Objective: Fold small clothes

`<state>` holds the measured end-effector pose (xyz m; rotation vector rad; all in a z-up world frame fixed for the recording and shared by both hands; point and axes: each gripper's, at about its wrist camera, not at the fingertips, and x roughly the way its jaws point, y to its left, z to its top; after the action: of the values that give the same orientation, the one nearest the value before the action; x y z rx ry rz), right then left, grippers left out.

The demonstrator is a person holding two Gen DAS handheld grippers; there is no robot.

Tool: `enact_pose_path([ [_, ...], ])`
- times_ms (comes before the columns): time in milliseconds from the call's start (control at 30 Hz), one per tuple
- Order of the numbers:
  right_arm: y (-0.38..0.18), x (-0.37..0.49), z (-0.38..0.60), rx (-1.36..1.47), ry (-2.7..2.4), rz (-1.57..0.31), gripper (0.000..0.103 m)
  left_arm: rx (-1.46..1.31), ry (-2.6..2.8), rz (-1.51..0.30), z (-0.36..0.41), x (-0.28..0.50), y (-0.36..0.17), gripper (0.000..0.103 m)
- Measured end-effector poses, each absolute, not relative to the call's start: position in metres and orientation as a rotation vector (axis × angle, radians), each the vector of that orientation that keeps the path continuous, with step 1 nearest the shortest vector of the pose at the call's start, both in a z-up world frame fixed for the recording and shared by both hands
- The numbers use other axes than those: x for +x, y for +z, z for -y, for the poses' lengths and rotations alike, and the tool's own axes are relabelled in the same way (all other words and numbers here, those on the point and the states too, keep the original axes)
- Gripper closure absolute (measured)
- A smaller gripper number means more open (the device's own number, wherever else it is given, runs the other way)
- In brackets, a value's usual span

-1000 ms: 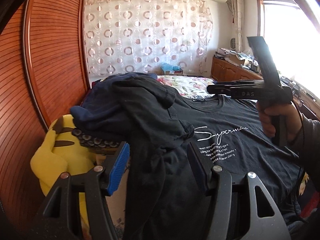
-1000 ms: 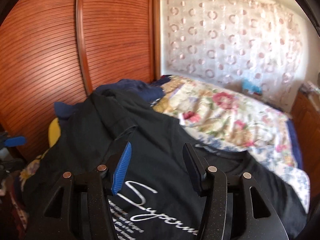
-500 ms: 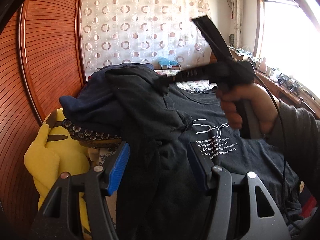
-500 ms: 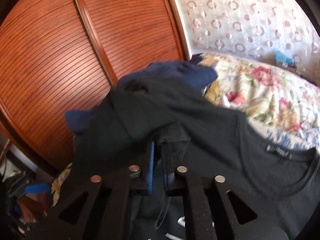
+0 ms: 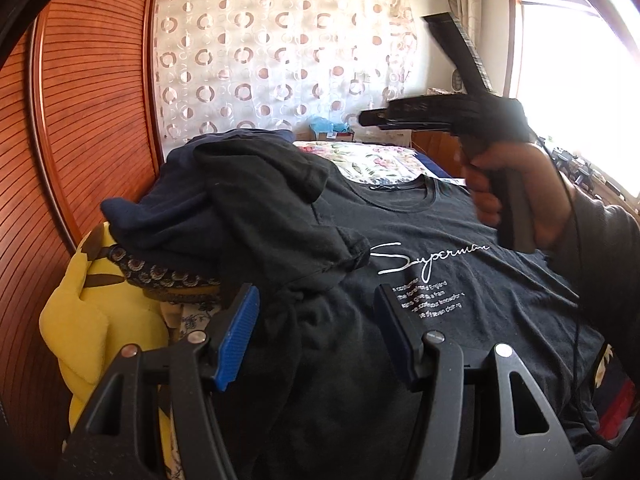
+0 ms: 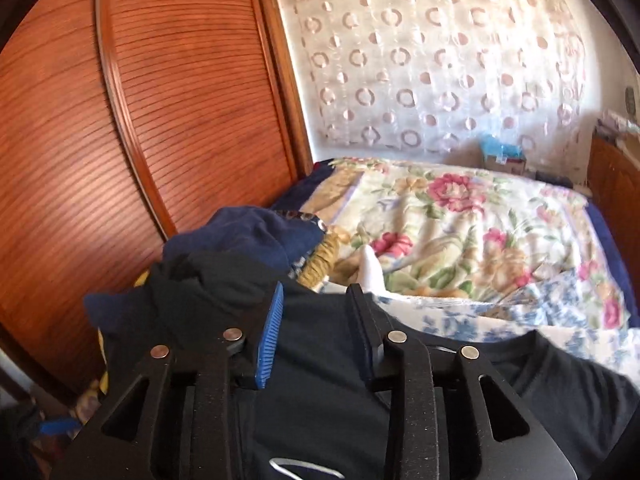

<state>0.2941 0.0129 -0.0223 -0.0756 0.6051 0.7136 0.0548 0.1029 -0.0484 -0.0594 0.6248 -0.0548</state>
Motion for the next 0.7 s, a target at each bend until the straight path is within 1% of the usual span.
enact_pose_path([
  [167, -0.026, 0.279, 0.025, -0.119, 0.704, -0.609, 0.070, -0.048, -0.078, -0.630, -0.085, 0.066, -0.050, 0.044],
  [433, -0.039, 0.252, 0.125, -0.192, 0.606, -0.626, 0.070, -0.014, -0.143, -0.679, -0.047, 0.097, -0.062, 0.044],
  [533, -0.045, 0.247, 0.167, -0.205, 0.547, -0.643, 0.066, 0.009, -0.153, -0.709, -0.032, 0.111, -0.067, 0.044],
  [633, -0.054, 0.244, 0.215, -0.222, 0.475, -0.668, 0.056, 0.033, -0.172, -0.729, -0.018, 0.122, -0.071, 0.044],
  [700, -0.062, 0.242, 0.248, -0.216, 0.425, -0.698, 0.055, 0.046, -0.188, -0.745, -0.010, 0.128, -0.073, 0.044],
])
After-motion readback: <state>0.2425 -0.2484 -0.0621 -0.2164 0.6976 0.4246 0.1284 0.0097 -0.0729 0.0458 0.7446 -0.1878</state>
